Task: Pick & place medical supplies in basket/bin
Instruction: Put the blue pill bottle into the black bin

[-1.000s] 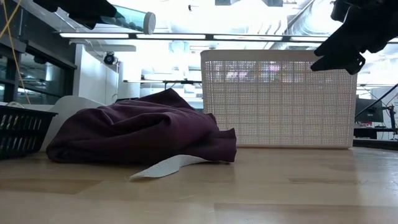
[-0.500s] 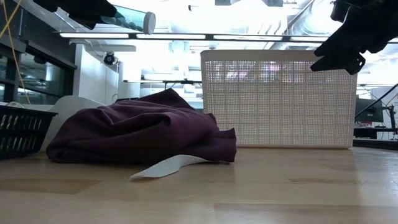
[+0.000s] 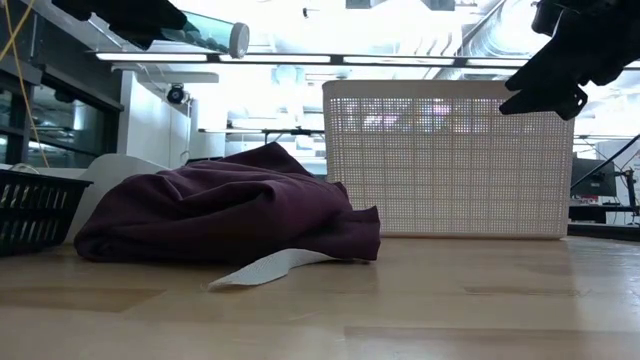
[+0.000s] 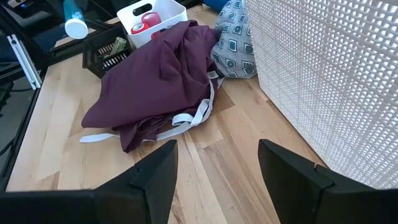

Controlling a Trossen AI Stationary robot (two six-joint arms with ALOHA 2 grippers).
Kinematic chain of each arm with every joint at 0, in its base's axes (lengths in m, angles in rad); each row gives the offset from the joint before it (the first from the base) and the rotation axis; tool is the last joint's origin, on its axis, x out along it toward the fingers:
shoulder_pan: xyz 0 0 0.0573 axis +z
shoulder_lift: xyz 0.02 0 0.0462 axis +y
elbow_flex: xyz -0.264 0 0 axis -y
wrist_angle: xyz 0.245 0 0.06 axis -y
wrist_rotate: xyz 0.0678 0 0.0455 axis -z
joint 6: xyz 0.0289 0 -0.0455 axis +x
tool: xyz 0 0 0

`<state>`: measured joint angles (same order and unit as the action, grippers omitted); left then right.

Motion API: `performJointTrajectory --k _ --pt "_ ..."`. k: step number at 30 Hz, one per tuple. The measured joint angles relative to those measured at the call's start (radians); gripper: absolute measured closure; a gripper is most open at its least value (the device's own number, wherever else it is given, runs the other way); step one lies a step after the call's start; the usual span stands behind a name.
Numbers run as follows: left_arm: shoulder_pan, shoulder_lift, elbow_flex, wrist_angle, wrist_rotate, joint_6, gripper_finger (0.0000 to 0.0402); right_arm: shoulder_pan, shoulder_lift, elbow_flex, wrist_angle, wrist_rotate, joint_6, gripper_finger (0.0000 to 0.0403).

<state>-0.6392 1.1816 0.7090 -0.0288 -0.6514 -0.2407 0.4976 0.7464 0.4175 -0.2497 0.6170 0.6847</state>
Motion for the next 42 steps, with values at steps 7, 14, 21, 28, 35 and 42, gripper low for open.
performJointTrajectory --k 7,14,21,28,35,42 --pt "-0.015 -0.003 0.0 0.012 0.002 0.003 0.0305 0.0 0.0 0.0 0.0 0.0 0.0 0.0192" --pt "-0.048 -0.009 0.0 -0.016 -0.002 -0.028 0.0305 0.0 0.0 0.0 0.0 0.0 0.0 0.0192" --pt "-0.165 -0.045 0.0 -0.183 -0.087 -0.196 0.0305 0.0 0.0 0.0 0.0 0.0 0.0 0.0192" --pt "-0.373 -0.119 -0.02 -0.452 -0.297 -0.529 0.0305 0.0 0.0 0.0 0.0 0.0 0.0 0.0192" --pt "-0.544 -0.121 -0.02 -0.673 -0.405 -0.853 0.0305 0.0 0.0 0.0 0.0 0.0 0.0 0.0192" --pt "-0.613 -0.119 -0.021 -0.708 -0.419 -0.912 0.0305 0.0 0.0 0.0 0.0 0.0 0.0 0.0192"
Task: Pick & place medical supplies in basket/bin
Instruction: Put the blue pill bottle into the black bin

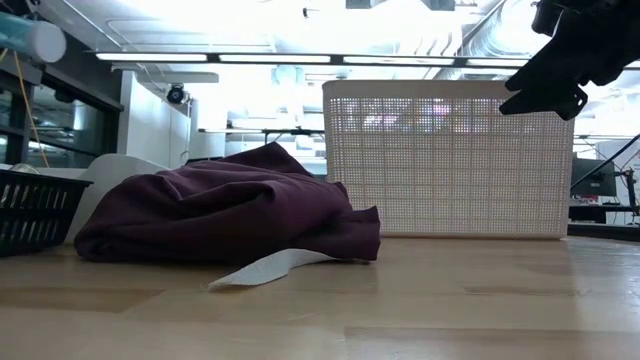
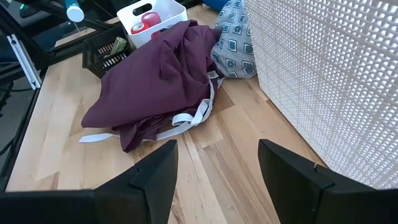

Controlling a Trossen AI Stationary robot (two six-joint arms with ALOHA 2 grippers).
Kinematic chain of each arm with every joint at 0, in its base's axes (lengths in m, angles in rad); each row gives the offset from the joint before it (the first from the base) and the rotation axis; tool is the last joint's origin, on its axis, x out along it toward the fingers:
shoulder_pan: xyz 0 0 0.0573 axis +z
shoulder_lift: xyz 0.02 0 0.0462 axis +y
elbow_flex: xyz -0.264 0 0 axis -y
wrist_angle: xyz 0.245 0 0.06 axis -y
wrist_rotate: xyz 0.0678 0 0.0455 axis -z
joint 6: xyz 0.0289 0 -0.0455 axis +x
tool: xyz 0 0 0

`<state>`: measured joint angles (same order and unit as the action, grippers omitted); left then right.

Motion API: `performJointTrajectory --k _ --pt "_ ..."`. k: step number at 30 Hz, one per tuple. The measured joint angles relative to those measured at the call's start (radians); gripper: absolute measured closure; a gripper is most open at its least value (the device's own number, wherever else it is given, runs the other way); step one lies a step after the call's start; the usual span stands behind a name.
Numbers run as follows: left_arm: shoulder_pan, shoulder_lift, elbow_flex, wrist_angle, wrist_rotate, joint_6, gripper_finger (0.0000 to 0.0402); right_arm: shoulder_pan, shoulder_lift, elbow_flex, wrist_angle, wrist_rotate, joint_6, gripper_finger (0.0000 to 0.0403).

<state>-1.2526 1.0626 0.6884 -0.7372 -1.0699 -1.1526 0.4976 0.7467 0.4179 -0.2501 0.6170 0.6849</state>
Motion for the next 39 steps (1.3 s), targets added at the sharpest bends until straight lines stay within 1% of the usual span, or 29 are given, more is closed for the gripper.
performJointTrajectory --k 5,9,14,17,20,26,32,34,39 --pt "-0.01 0.0 0.0 0.0 0.051 -0.008 0.0305 0.0 0.0 0.0 0.0 0.0 0.0 0.0192" --pt "-0.009 0.013 0.0 0.0 0.126 -0.038 0.0305 0.0 0.0 0.0 0.0 0.0 0.0 0.0192" --pt "-0.009 0.027 0.0 -0.006 0.271 -0.093 0.0305 0.0 0.0 0.0 0.0 0.0 0.0 0.0192" --pt "-0.01 0.027 0.0 -0.036 0.364 -0.132 0.0305 0.0 0.0 0.0 0.0 0.0 0.0 0.0192" --pt "-0.027 0.027 0.0 -0.087 0.42 -0.176 0.0305 0.0 0.0 0.0 0.0 0.0 0.0 0.0192" --pt "-0.111 0.03 -0.009 -0.181 0.42 -0.281 0.0305 0.0 0.0 0.0 0.0 0.0 0.0 0.0192" --pt "-0.187 0.031 -0.052 -0.179 0.35 -0.365 0.0305 0.0 0.0 0.0 0.0 0.0 0.0 0.0192" --pt "-0.2 0.031 -0.069 -0.179 0.332 -0.421 0.0305 0.0 0.0 0.0 0.0 0.0 0.0 0.0192" --pt "-0.201 0.031 -0.105 -0.179 0.33 -0.601 0.0305 0.0 0.0 0.0 0.0 0.0 0.0 0.0192"
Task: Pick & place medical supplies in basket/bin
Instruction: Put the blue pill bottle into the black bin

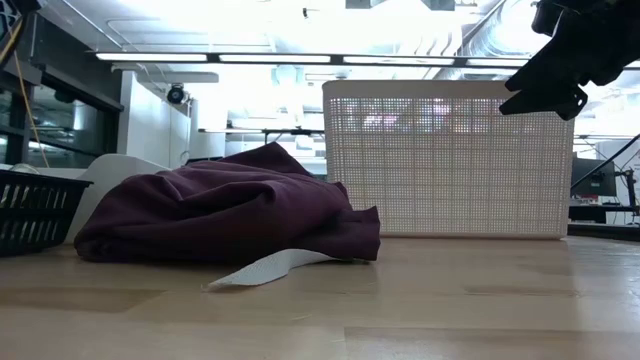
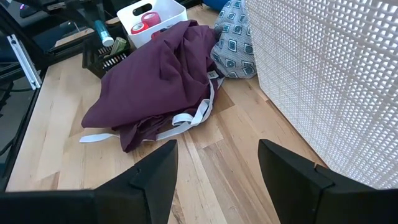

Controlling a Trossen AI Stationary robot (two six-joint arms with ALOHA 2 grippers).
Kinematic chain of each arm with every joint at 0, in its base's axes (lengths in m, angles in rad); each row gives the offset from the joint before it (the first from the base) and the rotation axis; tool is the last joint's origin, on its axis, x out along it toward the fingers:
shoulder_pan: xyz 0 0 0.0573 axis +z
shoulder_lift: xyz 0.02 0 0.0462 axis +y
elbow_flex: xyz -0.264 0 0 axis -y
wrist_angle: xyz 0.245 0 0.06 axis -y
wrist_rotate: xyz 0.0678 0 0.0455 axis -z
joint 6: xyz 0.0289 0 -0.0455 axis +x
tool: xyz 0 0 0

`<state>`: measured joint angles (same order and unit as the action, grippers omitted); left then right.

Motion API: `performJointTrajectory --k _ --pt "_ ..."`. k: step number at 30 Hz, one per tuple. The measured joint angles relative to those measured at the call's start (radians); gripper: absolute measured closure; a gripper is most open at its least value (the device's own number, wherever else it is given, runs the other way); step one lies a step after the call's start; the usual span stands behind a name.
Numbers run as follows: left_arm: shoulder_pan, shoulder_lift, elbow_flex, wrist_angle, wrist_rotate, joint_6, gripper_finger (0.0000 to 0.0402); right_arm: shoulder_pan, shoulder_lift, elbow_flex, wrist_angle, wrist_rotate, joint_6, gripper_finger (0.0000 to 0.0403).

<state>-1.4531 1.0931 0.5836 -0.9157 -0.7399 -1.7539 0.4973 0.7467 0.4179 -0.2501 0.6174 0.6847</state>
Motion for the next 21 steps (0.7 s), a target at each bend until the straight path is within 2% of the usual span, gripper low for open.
performJointTrajectory --k 5,14,21 --pt "0.028 0.0 -0.025 0.002 0.002 -0.099 0.0305 0.0 0.0 0.0 0.0 0.0 0.0 0.0192" --pt "0.046 0.0 -0.026 0.005 0.015 -0.099 0.0304 0.0 0.0 0.0 0.0 0.0 0.0 0.0192" --pt "0.046 0.0 -0.026 0.004 0.031 -0.098 0.0274 0.0 0.0 0.0 0.0 0.0 0.0 0.0192"
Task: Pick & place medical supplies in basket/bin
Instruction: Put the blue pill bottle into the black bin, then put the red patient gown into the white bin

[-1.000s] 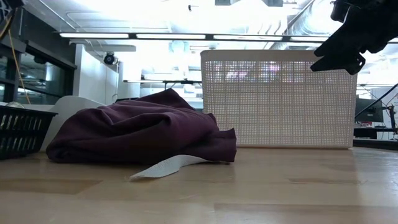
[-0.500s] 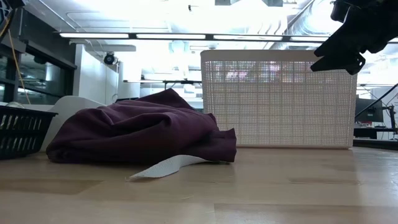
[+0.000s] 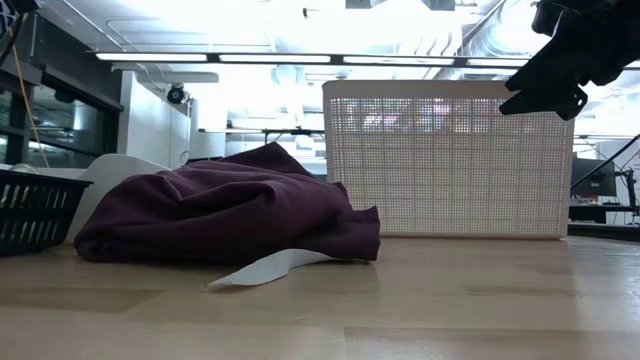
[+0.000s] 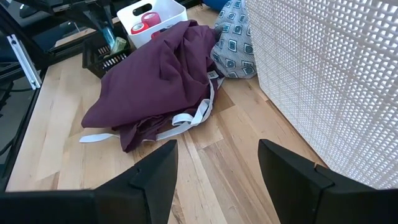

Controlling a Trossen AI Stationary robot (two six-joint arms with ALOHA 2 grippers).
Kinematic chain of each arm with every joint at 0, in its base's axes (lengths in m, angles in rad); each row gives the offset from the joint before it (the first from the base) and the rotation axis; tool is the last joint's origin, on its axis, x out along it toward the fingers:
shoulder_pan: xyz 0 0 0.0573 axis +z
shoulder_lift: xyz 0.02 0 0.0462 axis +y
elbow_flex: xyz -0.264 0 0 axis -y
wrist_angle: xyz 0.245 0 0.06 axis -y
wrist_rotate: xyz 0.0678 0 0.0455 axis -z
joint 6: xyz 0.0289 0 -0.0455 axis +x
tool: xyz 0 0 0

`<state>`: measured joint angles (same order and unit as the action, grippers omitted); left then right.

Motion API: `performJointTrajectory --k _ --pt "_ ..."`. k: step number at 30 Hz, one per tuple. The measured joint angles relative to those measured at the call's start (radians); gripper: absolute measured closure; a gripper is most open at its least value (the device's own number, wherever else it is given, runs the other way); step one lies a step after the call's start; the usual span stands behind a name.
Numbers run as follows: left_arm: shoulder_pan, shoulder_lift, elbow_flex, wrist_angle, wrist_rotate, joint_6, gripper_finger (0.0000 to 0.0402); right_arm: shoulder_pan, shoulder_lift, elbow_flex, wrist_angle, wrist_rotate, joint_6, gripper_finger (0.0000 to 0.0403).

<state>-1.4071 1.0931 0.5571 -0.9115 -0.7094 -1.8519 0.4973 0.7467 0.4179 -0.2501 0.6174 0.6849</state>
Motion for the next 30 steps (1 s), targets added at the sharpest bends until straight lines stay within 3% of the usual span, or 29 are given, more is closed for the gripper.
performJointTrajectory --k 24,30 --pt "0.0 0.0 0.0 0.004 -0.002 0.008 0.0263 0.0 0.0 0.0 0.0 0.0 0.0 0.0192" --pt "0.0 -0.045 0.001 0.003 -0.092 0.077 0.0263 0.0 0.0 0.0 0.0 0.0 0.0 0.0192"
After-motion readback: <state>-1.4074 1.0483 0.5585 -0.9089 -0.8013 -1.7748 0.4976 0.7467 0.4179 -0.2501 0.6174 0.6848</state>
